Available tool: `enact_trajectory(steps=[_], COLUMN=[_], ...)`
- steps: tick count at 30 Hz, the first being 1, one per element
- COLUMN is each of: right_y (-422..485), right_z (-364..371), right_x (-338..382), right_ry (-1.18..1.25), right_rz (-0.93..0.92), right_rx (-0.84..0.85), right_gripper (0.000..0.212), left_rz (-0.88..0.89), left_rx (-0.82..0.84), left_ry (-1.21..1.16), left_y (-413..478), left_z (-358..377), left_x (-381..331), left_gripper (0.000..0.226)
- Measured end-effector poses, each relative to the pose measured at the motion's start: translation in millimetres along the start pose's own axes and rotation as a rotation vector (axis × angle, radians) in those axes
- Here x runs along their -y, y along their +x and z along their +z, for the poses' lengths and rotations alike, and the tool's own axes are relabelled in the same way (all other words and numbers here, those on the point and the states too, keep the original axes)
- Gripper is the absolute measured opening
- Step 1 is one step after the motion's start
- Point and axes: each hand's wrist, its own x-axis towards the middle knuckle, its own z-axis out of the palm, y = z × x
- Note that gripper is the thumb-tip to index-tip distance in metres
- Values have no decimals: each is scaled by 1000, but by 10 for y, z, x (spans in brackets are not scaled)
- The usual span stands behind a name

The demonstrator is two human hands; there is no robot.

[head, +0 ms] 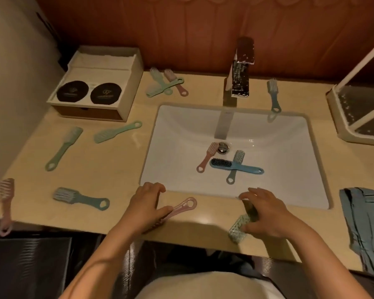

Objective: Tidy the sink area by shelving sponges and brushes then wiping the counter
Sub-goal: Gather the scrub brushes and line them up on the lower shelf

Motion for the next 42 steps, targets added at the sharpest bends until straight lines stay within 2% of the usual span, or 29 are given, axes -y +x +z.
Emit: enact_trajectory(steps=[3,6,13,16,18,21,24,29,35,39,42], right_y=[39,98,252,290,307,288,259,246,201,114,54], right_z=[81,131,272,325,329,247,110,-227,-424,-579,-634], right_x=[58,99,333,382,410,525,716,918,769,534,321], right_ry=[-42,-40,46,75,122,285,500,1013,1221,1349,1336], right_rz=[7,1,-20,-47,-62,-105,-181,-160,-68,20,55], right_rx=[-4,-111,-336,-465,-521,-589,-644,-766,-688,-713,-719], right_gripper=[86,77,40,26,20,16,11,12,10,18,18], left_rz=[19,48,77,31,-25,-83,-30,-28,22,92,37], left_rx=[-5,7,-86,-64,-33,11,19,-80,-79,-29,5], left_ry=[27,122,67,-68,-255,-540,-720,-897,-923,-881,-1016], left_y=[-144,-234,-286,-255,-229,-188,-148,0,199,346,444], left_z=[-35,-13,36,1,-63,-179,-263,-375,-434,-355,-288], left_x=[184,346,423,383,320,207,82,-191,-561,-857,-1107], left_gripper=[56,61,29,20,23,27,33,21,16,9,8])
